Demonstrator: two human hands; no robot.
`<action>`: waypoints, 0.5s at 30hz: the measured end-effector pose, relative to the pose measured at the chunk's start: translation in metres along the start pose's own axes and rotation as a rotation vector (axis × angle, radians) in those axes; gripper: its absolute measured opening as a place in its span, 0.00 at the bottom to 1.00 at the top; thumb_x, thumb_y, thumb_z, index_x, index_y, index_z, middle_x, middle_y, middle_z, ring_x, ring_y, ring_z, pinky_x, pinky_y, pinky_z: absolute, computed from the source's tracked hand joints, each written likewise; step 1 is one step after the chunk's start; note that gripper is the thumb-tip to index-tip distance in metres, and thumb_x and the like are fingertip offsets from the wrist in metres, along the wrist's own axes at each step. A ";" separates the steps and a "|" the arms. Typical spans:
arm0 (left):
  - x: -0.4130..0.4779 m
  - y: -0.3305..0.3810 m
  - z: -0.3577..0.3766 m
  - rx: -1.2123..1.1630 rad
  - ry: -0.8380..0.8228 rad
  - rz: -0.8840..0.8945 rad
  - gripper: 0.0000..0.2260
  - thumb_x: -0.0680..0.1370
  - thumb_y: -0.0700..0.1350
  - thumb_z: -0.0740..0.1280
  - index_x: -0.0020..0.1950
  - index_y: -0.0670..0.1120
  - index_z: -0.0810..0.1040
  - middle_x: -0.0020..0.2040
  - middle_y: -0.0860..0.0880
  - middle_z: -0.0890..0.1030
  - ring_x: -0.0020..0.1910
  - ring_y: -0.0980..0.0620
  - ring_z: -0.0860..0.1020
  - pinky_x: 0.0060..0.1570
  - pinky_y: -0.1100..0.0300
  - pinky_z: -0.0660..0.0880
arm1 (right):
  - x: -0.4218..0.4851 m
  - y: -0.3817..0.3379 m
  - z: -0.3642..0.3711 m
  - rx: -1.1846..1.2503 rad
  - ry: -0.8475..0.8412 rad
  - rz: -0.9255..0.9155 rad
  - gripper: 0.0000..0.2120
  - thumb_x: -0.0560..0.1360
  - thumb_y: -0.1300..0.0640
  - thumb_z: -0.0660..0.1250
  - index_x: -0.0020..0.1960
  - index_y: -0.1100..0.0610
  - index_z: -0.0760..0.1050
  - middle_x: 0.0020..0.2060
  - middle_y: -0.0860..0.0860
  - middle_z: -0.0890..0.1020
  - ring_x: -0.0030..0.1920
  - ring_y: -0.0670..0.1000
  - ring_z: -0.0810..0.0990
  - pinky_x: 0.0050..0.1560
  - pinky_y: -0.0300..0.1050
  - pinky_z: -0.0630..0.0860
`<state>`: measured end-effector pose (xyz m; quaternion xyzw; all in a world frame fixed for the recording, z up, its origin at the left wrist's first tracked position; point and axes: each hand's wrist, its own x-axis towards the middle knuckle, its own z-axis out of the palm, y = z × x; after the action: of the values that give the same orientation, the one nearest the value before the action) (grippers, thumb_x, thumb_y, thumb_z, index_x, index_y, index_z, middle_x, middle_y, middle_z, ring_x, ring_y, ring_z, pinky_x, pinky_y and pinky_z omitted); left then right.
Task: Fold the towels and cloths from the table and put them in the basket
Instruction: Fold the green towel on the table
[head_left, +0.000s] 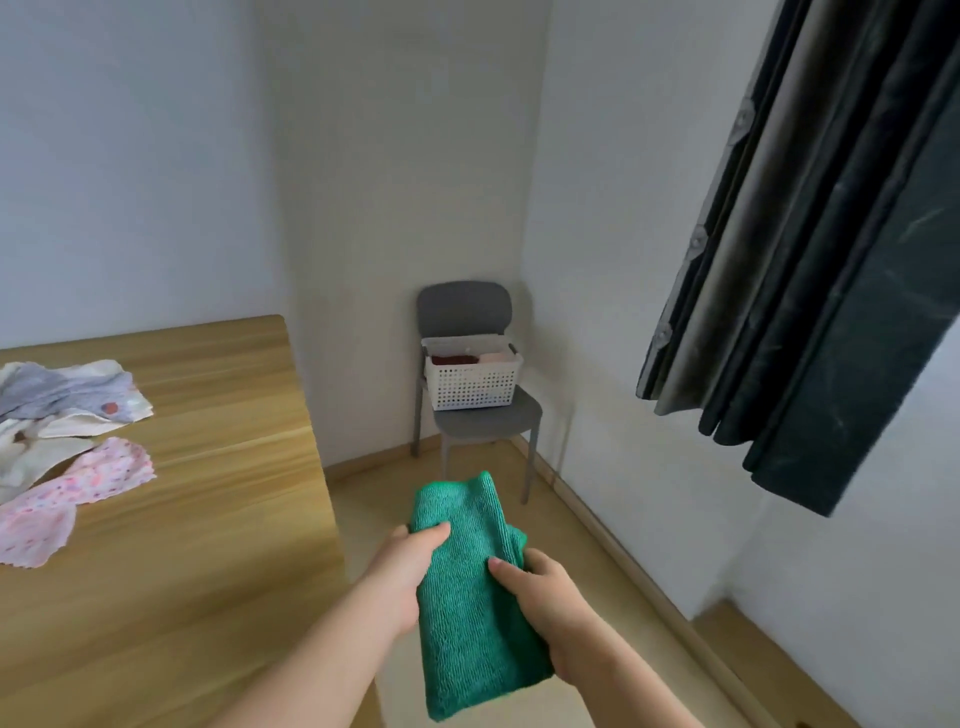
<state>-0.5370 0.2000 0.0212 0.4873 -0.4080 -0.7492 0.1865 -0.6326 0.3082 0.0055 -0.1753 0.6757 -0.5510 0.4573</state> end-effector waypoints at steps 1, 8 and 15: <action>0.009 -0.002 0.029 -0.009 -0.002 -0.014 0.11 0.78 0.40 0.65 0.59 0.38 0.72 0.45 0.38 0.79 0.38 0.43 0.79 0.34 0.54 0.74 | 0.010 -0.004 -0.026 -0.046 0.026 -0.005 0.03 0.78 0.60 0.64 0.50 0.59 0.75 0.47 0.56 0.83 0.48 0.56 0.83 0.53 0.51 0.80; 0.078 -0.006 0.178 0.038 -0.056 -0.150 0.11 0.78 0.41 0.63 0.60 0.41 0.70 0.54 0.38 0.80 0.43 0.43 0.80 0.42 0.52 0.77 | 0.097 -0.037 -0.167 -0.160 0.169 -0.011 0.05 0.77 0.61 0.60 0.49 0.54 0.74 0.48 0.53 0.82 0.51 0.56 0.81 0.58 0.57 0.77; 0.180 0.035 0.215 0.016 0.051 -0.031 0.08 0.78 0.35 0.63 0.56 0.42 0.72 0.47 0.40 0.79 0.41 0.44 0.78 0.40 0.54 0.75 | 0.202 -0.074 -0.191 -0.018 0.048 0.118 0.06 0.78 0.63 0.61 0.52 0.55 0.71 0.51 0.56 0.81 0.51 0.57 0.81 0.54 0.56 0.79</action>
<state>-0.8125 0.1495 -0.0134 0.5137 -0.4014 -0.7363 0.1813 -0.9131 0.2456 -0.0183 -0.1260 0.7007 -0.5209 0.4710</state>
